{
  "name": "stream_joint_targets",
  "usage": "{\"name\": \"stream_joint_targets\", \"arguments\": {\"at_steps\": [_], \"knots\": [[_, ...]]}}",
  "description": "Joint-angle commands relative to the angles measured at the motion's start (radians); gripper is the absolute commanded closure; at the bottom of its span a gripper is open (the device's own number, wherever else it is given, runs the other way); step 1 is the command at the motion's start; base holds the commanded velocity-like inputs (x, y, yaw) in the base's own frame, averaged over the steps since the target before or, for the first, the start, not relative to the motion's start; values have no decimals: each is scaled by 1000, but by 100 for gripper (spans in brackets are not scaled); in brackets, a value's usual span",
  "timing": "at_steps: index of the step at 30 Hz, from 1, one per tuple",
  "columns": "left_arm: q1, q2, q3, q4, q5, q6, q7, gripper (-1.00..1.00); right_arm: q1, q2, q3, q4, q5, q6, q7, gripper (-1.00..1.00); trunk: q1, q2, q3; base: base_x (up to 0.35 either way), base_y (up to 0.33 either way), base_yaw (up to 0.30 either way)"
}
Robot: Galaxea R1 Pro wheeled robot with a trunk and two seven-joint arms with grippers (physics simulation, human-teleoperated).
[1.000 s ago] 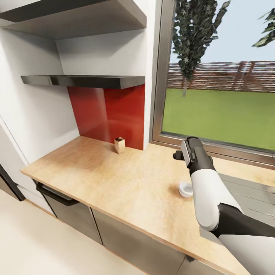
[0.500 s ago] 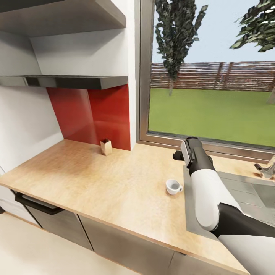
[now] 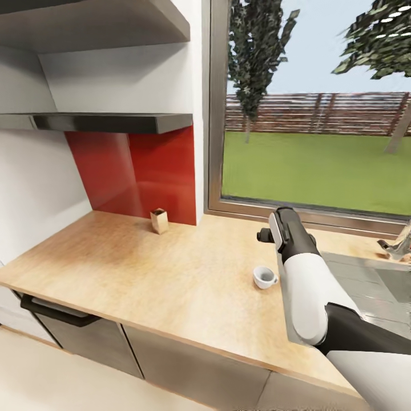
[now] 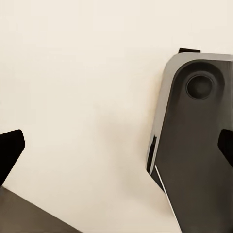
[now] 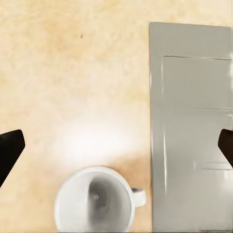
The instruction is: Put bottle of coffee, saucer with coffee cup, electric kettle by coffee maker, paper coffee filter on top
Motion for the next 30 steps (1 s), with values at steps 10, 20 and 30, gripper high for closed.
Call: {"name": "stream_joint_targets", "arguments": {"at_steps": [10,20,30], "knots": [[0,1,-10,-2,6,0,4,-100,1,0,-5,52,6,3,3,-100,1,-2,-2,0,142,-91],[0,0,-10,-1,5,-1,4,-100,3,-13,-7,64,6,3,3,-100,1,-2,-2,0,5,-3],[1,1,-9,1,5,-1,4,-100,7,-47,-7,79,6,3,3,-100,1,-2,-2,0,0,0]]}}
